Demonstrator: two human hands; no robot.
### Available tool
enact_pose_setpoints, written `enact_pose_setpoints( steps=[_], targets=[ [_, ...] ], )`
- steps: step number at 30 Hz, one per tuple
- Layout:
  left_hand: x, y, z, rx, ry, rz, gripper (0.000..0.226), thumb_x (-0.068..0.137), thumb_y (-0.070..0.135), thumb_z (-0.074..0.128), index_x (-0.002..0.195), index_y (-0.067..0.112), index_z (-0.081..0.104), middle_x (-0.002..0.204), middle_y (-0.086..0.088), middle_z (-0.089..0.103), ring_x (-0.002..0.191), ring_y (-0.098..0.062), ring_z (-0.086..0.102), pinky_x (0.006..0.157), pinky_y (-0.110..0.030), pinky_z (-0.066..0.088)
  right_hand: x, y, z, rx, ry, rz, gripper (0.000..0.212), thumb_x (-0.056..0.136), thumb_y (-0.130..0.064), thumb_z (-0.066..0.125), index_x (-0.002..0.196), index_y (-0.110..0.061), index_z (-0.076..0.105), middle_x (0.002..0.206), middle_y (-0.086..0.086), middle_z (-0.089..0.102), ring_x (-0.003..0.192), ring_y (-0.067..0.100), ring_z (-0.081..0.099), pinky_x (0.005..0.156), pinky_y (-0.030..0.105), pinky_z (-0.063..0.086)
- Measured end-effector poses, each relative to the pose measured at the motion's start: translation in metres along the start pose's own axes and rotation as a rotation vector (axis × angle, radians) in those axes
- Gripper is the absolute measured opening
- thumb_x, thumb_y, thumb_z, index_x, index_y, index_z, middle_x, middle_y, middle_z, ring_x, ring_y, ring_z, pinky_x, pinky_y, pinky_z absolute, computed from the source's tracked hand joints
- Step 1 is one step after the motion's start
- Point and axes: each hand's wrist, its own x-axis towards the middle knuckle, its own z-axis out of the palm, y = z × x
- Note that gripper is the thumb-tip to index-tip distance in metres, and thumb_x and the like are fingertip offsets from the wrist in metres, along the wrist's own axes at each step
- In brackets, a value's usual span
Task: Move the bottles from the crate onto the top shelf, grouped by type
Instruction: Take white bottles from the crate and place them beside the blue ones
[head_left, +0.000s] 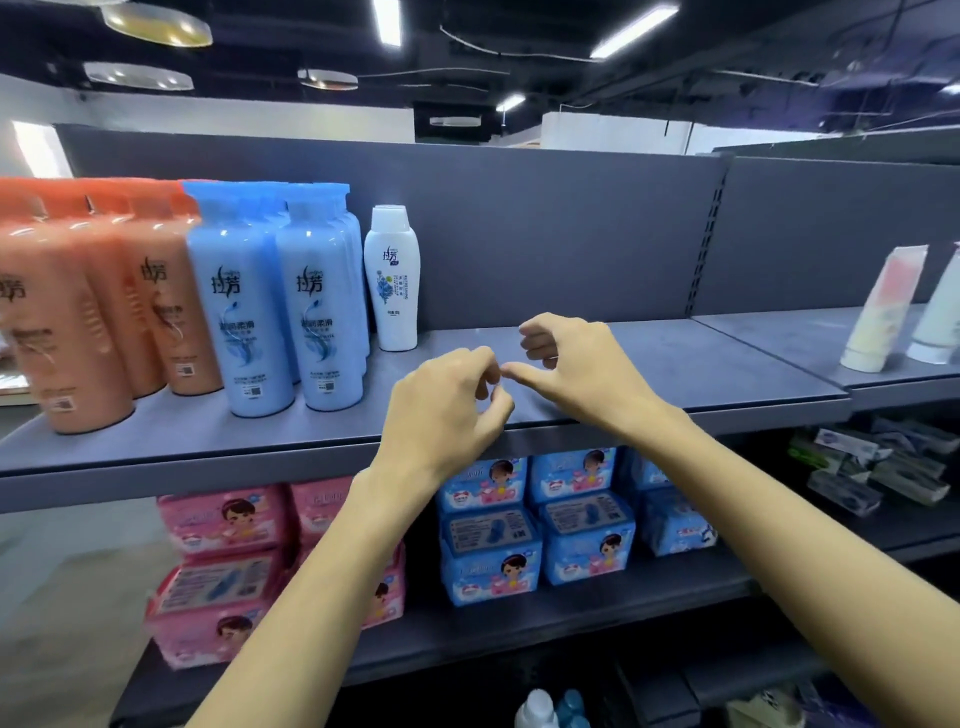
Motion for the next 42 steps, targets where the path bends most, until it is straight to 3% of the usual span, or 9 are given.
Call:
enact_pose_setpoints(
  steps=[11,17,24,30,34,38,42],
  targets=[
    [-0.028,0.021,0.006,-0.017,-0.026,0.025,0.011,0.086,0.034,0.054,0.084,0.023,0.056,0.076,0.007,0.061,0.071,-0.017,0.057,0.060,-0.032,0.046,-0.049,0.003,-0.016,-0.042,0.022,0.030,0.054,0.084,-0.040,0.077,0.127,-0.010,0.062,0.120,0.004,0.070,0.107,0.012,0.066,0.097,0.032,0.053],
    [-0.077,0.028,0.028,-0.083,-0.106,-0.026,0.011,0.085,0.036,0.054,0.082,0.026,0.053,0.075,0.008,0.059,0.071,-0.016,0.057,0.061,-0.035,0.048,-0.094,0.014,0.000,-0.032,0.002,0.034,0.042,0.085,-0.035,0.078,0.119,-0.013,0.066,0.113,0.000,0.073,0.104,0.011,0.068,0.095,0.034,0.054],
    [-0.151,0.033,0.078,-0.124,-0.304,-0.157,0.010,0.084,0.036,0.054,0.084,0.026,0.054,0.077,0.008,0.061,0.076,-0.017,0.059,0.065,-0.036,0.047,-0.147,0.049,0.045,-0.005,-0.151,0.132,0.042,0.085,-0.037,0.077,0.119,-0.014,0.067,0.109,-0.002,0.073,0.100,0.010,0.068,0.094,0.035,0.054],
    [-0.189,0.032,0.110,-0.090,-0.412,-0.188,0.012,0.086,0.036,0.053,0.083,0.025,0.049,0.075,0.008,0.056,0.075,-0.017,0.057,0.059,-0.032,0.038,-0.189,0.081,0.080,-0.020,-0.257,0.224,0.045,0.085,-0.039,0.077,0.120,-0.012,0.065,0.108,0.000,0.072,0.099,0.014,0.068,0.093,0.037,0.054],
    [-0.210,0.027,0.125,-0.092,-0.469,-0.239,0.010,0.086,0.035,0.054,0.085,0.025,0.052,0.078,0.007,0.060,0.076,-0.017,0.057,0.063,-0.034,0.045,-0.216,0.102,0.103,-0.033,-0.332,0.307,0.045,0.083,-0.039,0.078,0.119,-0.015,0.065,0.106,-0.001,0.073,0.098,0.012,0.067,0.092,0.034,0.054],
    [-0.238,0.024,0.140,-0.111,-0.561,-0.295,0.009,0.085,0.036,0.055,0.084,0.027,0.053,0.075,0.009,0.060,0.073,-0.015,0.057,0.058,-0.030,0.040,-0.247,0.123,0.129,-0.030,-0.438,0.398,0.045,0.082,-0.037,0.079,0.118,-0.014,0.065,0.107,0.001,0.073,0.100,0.014,0.068,0.091,0.032,0.053],
    [-0.276,0.021,0.154,-0.134,-0.630,-0.402,0.009,0.083,0.035,0.055,0.083,0.027,0.054,0.072,0.010,0.060,0.070,-0.016,0.058,0.057,-0.031,0.044,-0.281,0.141,0.156,-0.028,-0.592,0.489,0.040,0.081,-0.035,0.077,0.113,-0.014,0.065,0.105,0.004,0.073,0.101,0.024,0.067,0.089,0.039,0.053]
  ],
)
